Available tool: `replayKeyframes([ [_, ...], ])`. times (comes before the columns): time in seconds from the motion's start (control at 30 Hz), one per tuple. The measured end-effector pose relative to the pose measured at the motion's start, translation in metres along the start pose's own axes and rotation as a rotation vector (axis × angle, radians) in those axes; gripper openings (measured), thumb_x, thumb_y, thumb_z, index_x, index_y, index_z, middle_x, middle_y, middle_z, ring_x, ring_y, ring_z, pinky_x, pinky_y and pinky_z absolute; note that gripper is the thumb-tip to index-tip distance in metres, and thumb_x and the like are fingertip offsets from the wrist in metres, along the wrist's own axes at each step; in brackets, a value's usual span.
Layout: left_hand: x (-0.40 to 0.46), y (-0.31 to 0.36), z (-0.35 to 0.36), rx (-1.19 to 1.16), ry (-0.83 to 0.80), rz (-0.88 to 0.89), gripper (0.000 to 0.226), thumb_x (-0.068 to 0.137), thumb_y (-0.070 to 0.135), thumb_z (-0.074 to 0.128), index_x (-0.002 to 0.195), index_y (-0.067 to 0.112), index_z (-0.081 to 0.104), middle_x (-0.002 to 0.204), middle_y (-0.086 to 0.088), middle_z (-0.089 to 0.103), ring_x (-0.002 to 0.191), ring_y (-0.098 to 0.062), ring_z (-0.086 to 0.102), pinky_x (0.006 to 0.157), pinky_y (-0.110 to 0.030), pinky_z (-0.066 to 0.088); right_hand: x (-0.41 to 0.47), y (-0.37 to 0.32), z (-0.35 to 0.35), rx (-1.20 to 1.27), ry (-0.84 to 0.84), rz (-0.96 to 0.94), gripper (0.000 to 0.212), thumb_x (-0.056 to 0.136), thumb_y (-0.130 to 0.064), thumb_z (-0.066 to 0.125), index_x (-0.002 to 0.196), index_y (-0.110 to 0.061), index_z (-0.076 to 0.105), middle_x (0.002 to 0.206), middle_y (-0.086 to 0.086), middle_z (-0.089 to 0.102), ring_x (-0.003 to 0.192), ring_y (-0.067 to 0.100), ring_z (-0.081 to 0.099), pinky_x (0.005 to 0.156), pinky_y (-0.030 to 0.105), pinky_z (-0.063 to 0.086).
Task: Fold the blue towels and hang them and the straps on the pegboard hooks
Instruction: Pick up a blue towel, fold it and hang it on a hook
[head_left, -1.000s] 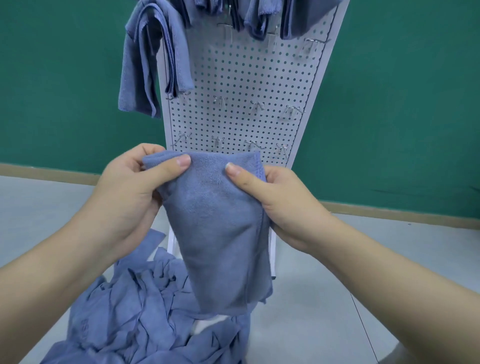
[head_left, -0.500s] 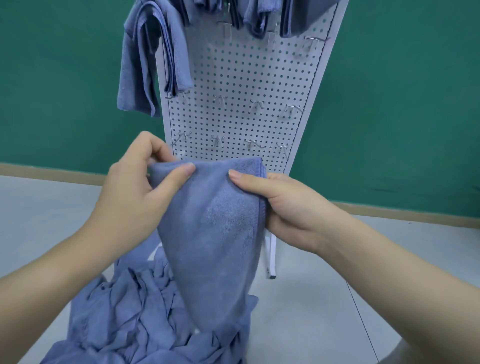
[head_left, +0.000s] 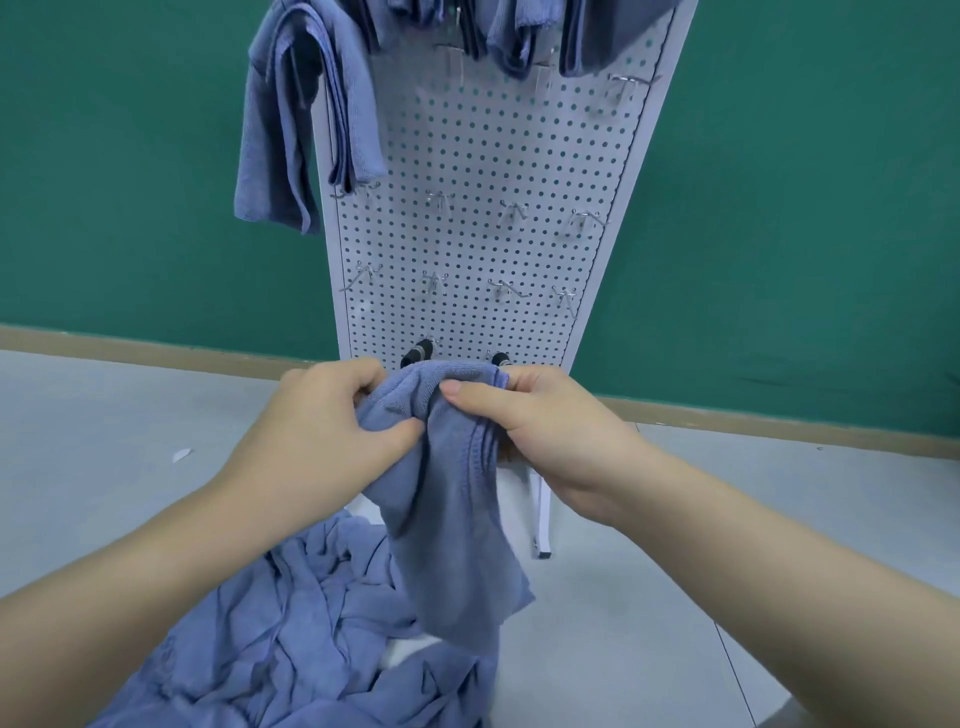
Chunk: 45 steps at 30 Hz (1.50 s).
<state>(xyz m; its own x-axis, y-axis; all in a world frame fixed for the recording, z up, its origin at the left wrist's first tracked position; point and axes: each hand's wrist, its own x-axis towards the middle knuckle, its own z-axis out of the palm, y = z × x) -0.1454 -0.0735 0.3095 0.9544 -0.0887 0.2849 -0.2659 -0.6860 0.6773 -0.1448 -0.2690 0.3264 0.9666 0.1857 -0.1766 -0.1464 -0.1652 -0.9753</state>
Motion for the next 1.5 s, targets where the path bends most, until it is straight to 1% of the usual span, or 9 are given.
replayKeyframes([
  [0.1,0.001,0.003,0.001,-0.048,0.048,-0.037,0.031,0.077,0.024,0.075,0.063,0.011,0.051,0.056,-0.006,0.054,0.051,-0.013,0.04,0.051,-0.033,0.036,0.001,0.0,0.004,0.016,-0.008,-0.007,0.031,0.101,-0.022,0.064,0.109,0.007,0.072,0.106,0.025,0.075,0.089,0.026,0.064,0.095,0.052,0.055],
  [0.23,-0.002,0.006,0.003,-0.121,-0.064,0.003,0.027,0.081,0.026,0.067,0.068,0.006,0.054,0.059,-0.01,0.052,0.053,-0.009,0.039,0.05,-0.026,0.032,0.001,0.0,0.007,0.019,-0.014,-0.013,0.03,0.103,-0.023,0.061,0.103,0.004,0.073,0.086,0.011,0.069,0.08,0.021,0.059,0.077,0.036,0.05],
  [0.37,-0.008,0.012,0.005,-0.268,-0.283,0.002,0.012,0.09,0.016,0.07,0.087,0.005,0.067,0.072,-0.007,0.068,0.06,-0.01,0.057,0.058,-0.023,0.049,0.002,0.002,0.007,0.073,0.017,-0.013,0.028,0.102,-0.022,0.063,0.1,0.004,0.074,0.09,0.015,0.074,0.083,0.025,0.065,0.096,0.049,0.056],
  [0.47,-0.01,0.012,0.004,-0.448,-0.357,-0.039,0.025,0.083,0.025,0.069,0.106,0.017,0.072,0.099,-0.005,0.078,0.09,-0.027,0.075,0.081,-0.049,0.063,0.002,0.004,0.007,0.117,-0.002,0.029,0.032,0.104,-0.022,0.06,0.11,0.008,0.072,0.11,0.024,0.075,0.102,0.035,0.072,0.105,0.05,0.054],
  [0.6,-0.013,0.013,0.007,-0.529,-0.303,-0.082,0.024,0.087,0.018,0.076,0.105,0.005,0.067,0.1,-0.015,0.075,0.088,-0.037,0.074,0.075,-0.061,0.061,0.002,0.002,0.005,0.086,-0.013,0.039,0.033,0.105,-0.024,0.057,0.114,0.005,0.072,0.114,0.024,0.074,0.1,0.032,0.071,0.105,0.051,0.053],
  [0.73,-0.015,0.018,0.013,-0.658,-0.189,-0.105,0.009,0.091,0.001,0.071,0.09,-0.002,0.063,0.086,-0.018,0.074,0.07,-0.027,0.074,0.059,-0.035,0.062,0.002,0.001,0.004,0.094,0.001,0.028,0.032,0.105,-0.031,0.057,0.112,-0.004,0.073,0.111,0.017,0.077,0.1,0.028,0.073,0.104,0.044,0.053],
  [0.97,-0.012,0.023,0.014,-0.818,0.094,-0.185,0.004,0.089,0.003,0.075,0.091,0.005,0.072,0.082,-0.01,0.075,0.066,-0.017,0.069,0.054,-0.03,0.059,0.0,0.002,0.008,0.119,-0.009,-0.037,0.03,0.107,-0.03,0.054,0.118,-0.009,0.073,0.111,0.011,0.078,0.109,0.029,0.073,0.102,0.045,0.056],
  [1.4,-0.018,0.026,0.012,-0.769,0.121,-0.191,0.012,0.086,0.008,0.079,0.096,0.014,0.077,0.088,-0.005,0.08,0.089,-0.035,0.076,0.085,-0.052,0.061,-0.002,0.007,0.015,0.036,0.033,-0.098,0.03,0.108,-0.029,0.053,0.111,-0.009,0.075,0.106,0.013,0.079,0.105,0.029,0.074,0.096,0.042,0.059],
  [1.5,-0.02,0.028,0.013,-0.775,0.026,-0.118,0.031,0.087,-0.001,0.075,0.105,0.023,0.078,0.1,0.0,0.08,0.103,-0.03,0.073,0.093,-0.048,0.06,0.001,0.005,0.012,0.057,0.085,-0.109,0.034,0.106,-0.035,0.055,0.111,-0.006,0.073,0.112,0.022,0.075,0.096,0.03,0.071,0.103,0.055,0.052],
])
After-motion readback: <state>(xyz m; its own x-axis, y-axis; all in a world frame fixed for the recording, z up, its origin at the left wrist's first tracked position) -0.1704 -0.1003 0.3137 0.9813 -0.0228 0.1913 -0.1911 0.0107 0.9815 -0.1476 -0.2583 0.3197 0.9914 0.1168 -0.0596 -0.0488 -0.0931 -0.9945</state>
